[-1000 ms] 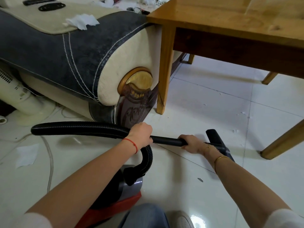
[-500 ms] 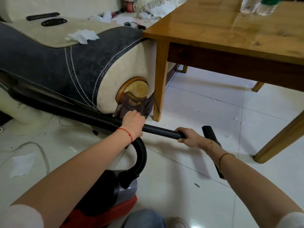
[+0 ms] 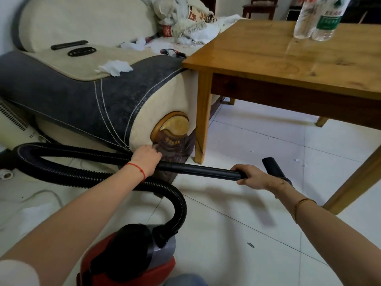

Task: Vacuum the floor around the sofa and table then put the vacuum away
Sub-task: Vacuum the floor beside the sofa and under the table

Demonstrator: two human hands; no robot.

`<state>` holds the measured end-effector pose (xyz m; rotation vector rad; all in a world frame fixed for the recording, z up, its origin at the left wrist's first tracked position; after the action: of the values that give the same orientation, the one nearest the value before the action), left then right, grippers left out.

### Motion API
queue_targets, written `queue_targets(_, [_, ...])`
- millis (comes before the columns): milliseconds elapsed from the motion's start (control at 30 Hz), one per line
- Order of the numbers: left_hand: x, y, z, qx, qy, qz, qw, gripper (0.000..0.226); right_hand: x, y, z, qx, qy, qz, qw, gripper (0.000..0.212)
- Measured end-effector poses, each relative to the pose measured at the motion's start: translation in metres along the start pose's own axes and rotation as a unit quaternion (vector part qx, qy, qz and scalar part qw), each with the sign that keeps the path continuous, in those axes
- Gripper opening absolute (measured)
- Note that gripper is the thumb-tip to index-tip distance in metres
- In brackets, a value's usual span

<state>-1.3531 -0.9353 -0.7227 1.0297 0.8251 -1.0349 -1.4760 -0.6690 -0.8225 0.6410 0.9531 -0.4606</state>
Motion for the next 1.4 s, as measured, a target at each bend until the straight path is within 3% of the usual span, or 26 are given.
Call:
queue_targets(167, [0.006,0.005,0.001,-0.023,0.069,0.027,0.997,0.037,-0.011,0.010,0.001,-0.016,-0.026,0.004,1.000,0.034])
queue_targets(367, [-0.007,0.017,0.008,-0.034,0.075,-0.009,0.997,0.037,-0.006,0.007,0.019,0.018,0.010,-0.020,1.000,0.030])
queue_targets(567, [-0.021,0.029,-0.012,-0.084,0.074,-0.026,0.993,0.031,-0.020,-0.013,0.123,-0.085,0.121,-0.147,0.978,0.048])
queue_targets(667, [-0.025,0.035,-0.026,-0.113,0.077,-0.026,0.990,0.028,-0.010,-0.018,0.187,-0.152,0.179,-0.185,0.954,0.045])
queue_targets(800, [-0.024,0.044,-0.028,-0.139,0.104,-0.015,0.985,0.029,0.007,-0.027,0.221,-0.154,0.234,-0.233,0.931,0.028])
queue_targets(1000, [-0.021,0.053,-0.013,-0.133,0.149,-0.022,0.980,0.035,0.020,-0.039,0.225,-0.148,0.209,-0.208,0.944,0.037])
queue_targets(1167, [-0.015,0.060,0.018,-0.180,0.118,0.027,0.976,0.042,0.033,-0.044,0.237,-0.152,0.165,-0.171,0.959,0.024])
queue_targets(1400, [-0.003,0.071,0.047,-0.219,0.095,0.047,0.970,0.046,0.041,-0.055,0.245,-0.170,0.128,-0.120,0.970,0.027])
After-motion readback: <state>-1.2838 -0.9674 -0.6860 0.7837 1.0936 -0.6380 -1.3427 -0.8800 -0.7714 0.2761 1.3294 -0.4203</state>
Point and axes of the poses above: each hand's wrist, its own y-axis away from the middle knuckle, its own x-axis out of the palm, z = x × y, the point moved 8 cm from there along -y, towards the middle knuckle, and after that the axes turned 12 degrees about y, right-handed, at the moved point
